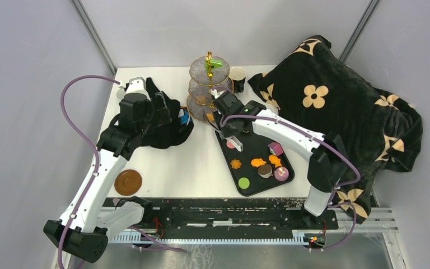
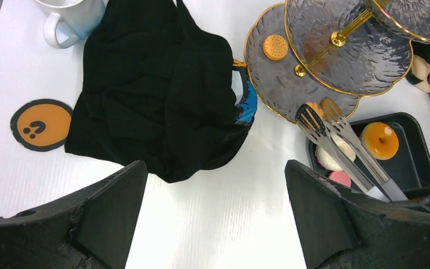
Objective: Serve the afternoon tea
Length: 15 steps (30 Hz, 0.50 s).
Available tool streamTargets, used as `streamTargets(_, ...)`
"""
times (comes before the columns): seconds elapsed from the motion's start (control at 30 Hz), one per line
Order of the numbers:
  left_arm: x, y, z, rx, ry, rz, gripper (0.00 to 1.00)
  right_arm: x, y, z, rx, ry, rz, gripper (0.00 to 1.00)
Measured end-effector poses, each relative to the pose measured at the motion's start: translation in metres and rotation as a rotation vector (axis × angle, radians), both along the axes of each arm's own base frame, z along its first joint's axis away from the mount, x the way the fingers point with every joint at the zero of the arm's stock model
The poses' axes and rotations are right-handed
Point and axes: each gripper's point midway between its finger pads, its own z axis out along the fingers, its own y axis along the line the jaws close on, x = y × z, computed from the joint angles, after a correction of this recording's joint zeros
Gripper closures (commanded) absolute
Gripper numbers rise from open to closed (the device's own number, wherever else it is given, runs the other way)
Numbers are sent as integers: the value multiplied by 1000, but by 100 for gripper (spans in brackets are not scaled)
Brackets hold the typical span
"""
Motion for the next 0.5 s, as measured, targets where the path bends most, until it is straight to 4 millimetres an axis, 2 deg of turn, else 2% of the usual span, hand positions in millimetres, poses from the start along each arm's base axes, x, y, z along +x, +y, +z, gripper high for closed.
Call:
streamTargets(0.23, 1, 1, 0, 12, 0, 2, 0, 29, 17, -23, 2, 6, -19, 68)
streamTargets(0.4, 2, 5, 1, 31, -2, 13, 0, 42, 17, -44, -13, 25, -41, 51)
streamTargets(0.5, 2, 5, 2, 31, -3, 13, 0, 47, 18, -50, -12, 31, -50, 49)
